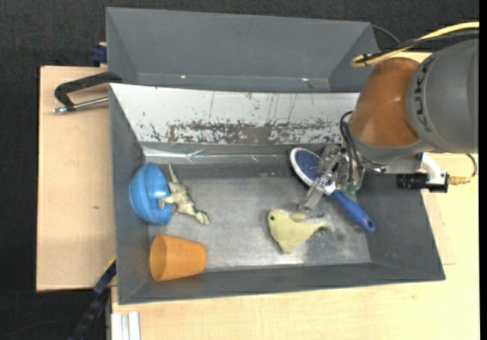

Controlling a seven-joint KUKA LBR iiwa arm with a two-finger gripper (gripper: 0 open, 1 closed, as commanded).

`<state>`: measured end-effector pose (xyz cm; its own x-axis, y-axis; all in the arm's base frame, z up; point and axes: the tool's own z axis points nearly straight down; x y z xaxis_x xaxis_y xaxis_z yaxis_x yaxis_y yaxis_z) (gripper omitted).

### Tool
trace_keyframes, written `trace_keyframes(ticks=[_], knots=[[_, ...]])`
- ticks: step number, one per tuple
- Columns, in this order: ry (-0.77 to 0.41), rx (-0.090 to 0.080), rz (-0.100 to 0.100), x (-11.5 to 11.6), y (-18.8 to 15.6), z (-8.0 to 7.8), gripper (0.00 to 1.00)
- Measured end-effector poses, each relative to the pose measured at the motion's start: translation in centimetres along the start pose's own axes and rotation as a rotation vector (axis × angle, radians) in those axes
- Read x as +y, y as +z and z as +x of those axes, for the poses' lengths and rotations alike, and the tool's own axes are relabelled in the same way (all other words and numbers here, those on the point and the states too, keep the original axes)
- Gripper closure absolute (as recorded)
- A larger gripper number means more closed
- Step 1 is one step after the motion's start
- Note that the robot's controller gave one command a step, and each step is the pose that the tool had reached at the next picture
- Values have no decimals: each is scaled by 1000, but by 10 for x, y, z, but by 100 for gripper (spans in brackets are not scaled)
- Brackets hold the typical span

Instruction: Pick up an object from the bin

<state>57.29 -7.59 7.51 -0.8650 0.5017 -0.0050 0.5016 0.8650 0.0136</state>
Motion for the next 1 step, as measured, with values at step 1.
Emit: trace_keyframes(ticks=[1], knots=[[3,-5,4,-3,-2,-2,100]])
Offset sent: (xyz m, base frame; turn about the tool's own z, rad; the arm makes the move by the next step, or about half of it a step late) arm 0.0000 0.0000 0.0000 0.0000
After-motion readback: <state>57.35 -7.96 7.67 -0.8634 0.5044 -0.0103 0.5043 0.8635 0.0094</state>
